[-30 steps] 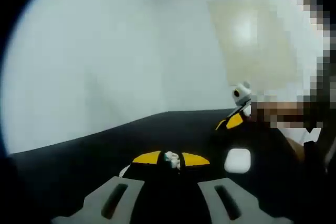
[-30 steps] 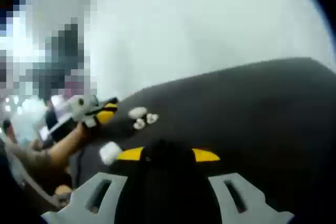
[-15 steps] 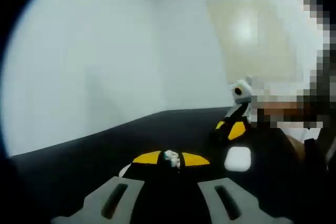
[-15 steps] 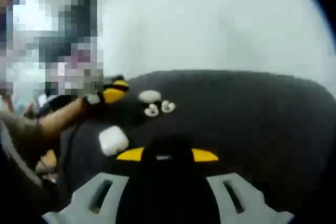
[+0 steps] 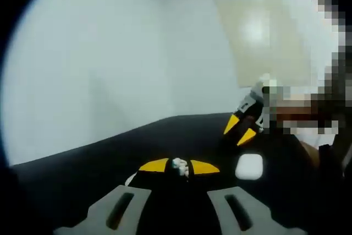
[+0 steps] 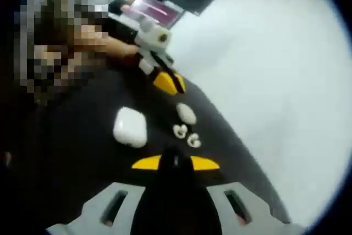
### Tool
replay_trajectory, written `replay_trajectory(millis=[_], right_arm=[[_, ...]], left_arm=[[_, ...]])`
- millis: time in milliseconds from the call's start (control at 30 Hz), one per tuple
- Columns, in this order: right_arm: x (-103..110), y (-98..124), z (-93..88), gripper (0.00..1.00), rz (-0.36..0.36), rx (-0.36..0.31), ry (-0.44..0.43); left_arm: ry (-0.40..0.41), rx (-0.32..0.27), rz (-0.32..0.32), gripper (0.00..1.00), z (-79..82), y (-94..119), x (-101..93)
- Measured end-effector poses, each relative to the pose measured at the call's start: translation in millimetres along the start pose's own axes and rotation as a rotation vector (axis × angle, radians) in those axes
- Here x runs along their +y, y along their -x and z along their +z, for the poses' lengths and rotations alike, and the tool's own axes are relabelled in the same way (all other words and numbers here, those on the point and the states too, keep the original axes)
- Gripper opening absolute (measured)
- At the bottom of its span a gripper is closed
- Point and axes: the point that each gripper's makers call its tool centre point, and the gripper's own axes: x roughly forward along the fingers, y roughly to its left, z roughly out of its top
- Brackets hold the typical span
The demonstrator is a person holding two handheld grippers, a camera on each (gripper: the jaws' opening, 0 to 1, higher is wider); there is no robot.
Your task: Pick up three earphones and place each one into its charging case using tactile feedback, ensure that each earphone is properly inserted and securely positioned inside the case.
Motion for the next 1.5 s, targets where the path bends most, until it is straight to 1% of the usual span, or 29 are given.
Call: replay_trajectory(millis=[67,100,133,233,300,333,367,400,467,533,567,633,667,733,833,900,933,967,1000,1067,1100,1133,1167,1200,1267,1333,1400,1467,1500], right_arm=[[3,-2,-10.4,0.19,0.032,0.022,-0.081],[-2,-3,-10.4,0.19,0.009,-0.008,-0.091],[-6,-4,-13.1,0.19,-0.007,-0.014,-0.123],[-12,-5,-19.9,0.19,0.016,-0.044,-0.374],[-16,-6,-28.6,0.19,0.048,-0.044,-0.529],[-16,-7,-30.7,0.19,0.061,-0.054,-0.553],[-15,-7,-33.8,0.19,0.069,-0.047,-0.578],[-16,-8,-34.8,0.19,0.071,-0.049,-0.585],[-14,-9,-32.3,0.19,0.074,-0.042,-0.568],[-14,-10,-28.9,0.19,0.098,-0.031,-0.544],[-16,-10,-26.7,0.19,0.115,-0.032,-0.553],[-22,-13,-14.7,0.19,0.146,-0.068,-0.581],[-23,-14,-10.1,0.19,0.164,-0.076,-0.573],[-16,-21,-1.4,0.19,0.236,-0.084,-0.523],[-8,-33,4.7,0.19,0.304,-0.112,-0.489],[7,-38,5.3,0.19,0.389,-0.118,-0.44],[11,-39,5.4,0.19,0.416,-0.132,-0.423],[10,-38,6.3,0.19,0.424,-0.15,-0.439],[9,-38,2.5,0.19,0.435,-0.14,-0.454],[9,-36,-4.0,0.19,0.441,-0.124,-0.505],[10,-37,-6.6,0.19,0.43,-0.135,-0.536],[10,-36,-7.9,0.19,0.428,-0.152,-0.545],[11,-35,-8.6,0.19,0.417,-0.142,-0.513],[13,-35,-8.2,0.19,0.399,-0.142,-0.446],[14,-35,-7.7,0.19,0.378,-0.146,-0.394],[17,-34,-6.8,0.19,0.372,-0.143,-0.388],[18,-33,-7.0,0.19,0.367,-0.145,-0.372],[17,-32,-7.5,0.19,0.371,-0.143,-0.364],[17,-32,-7.6,0.19,0.374,-0.143,-0.363]], left_arm=[[-0.005,0.011,-0.007,0.11,-1.7,-1,-2.4],[-0.01,0.014,-0.008,0.11,-2.3,-1,-3.1],[-0.015,0.018,-0.008,0.11,-3.0,-1,-3.7],[-0.021,0.022,-0.01,0.11,-3.8,-2,-4.2],[-0.021,0.023,-0.009,0.11,-3.9,-1,-3.6],[-0.019,0.021,-0.008,0.11,-3.6,-1,-3.4],[-0.017,0.019,-0.009,0.11,-3.0,-1,-3.3],[-0.01,0.015,-0.009,0.11,-2.1,-1,-2.8],[0.018,0.003,-0.007,0.11,0.1,1,-0.1],[0.062,-0.032,-0.004,0.11,6.4,3,2.6],[0.083,-0.05,-0.004,0.12,9.4,4,4.1],[0.097,-0.061,0.001,0.12,11.0,6,7.5],[0.099,-0.064,0.003,0.12,11.5,7,7.9],[0.1,-0.064,0.005,0.12,11.2,6,7.1],[0.082,-0.043,-0.002,0.12,6.5,3,3.6],[0.069,-0.032,-0.008,0.12,4.1,2,1.2],[0.063,-0.027,-0.011,0.12,3.1,2,0.3],[0.057,-0.022,-0.015,0.12,2.3,1,-0.9],[0.053,-0.019,-0.019,0.12,1.8,1,-1.9],[0.051,-0.019,-0.027,0.12,1.7,1,-3.5],[0.051,-0.019,-0.03,0.12,1.7,0,-3.8],[0.05,-0.016,-0.034,0.12,1.4,0,-4.8],[0.048,-0.013,-0.04,0.13,1.4,0,-6.5],[0.045,-0.014,-0.047,0.13,1.7,0,-8.9],[0.036,-0.017,-0.077,0.15,3.2,0,-17.0],[0.001,-0.018,-0.134,0.19,4.9,-2,-31.5],[0.013,-0.024,-0.174,0.2,10.4,-7,-43.7],[0.023,0.0,-0.22,0.22,16.5,-14,-56.7],[0.008,0.027,-0.252,0.23,18.7,-19,-65.3]])
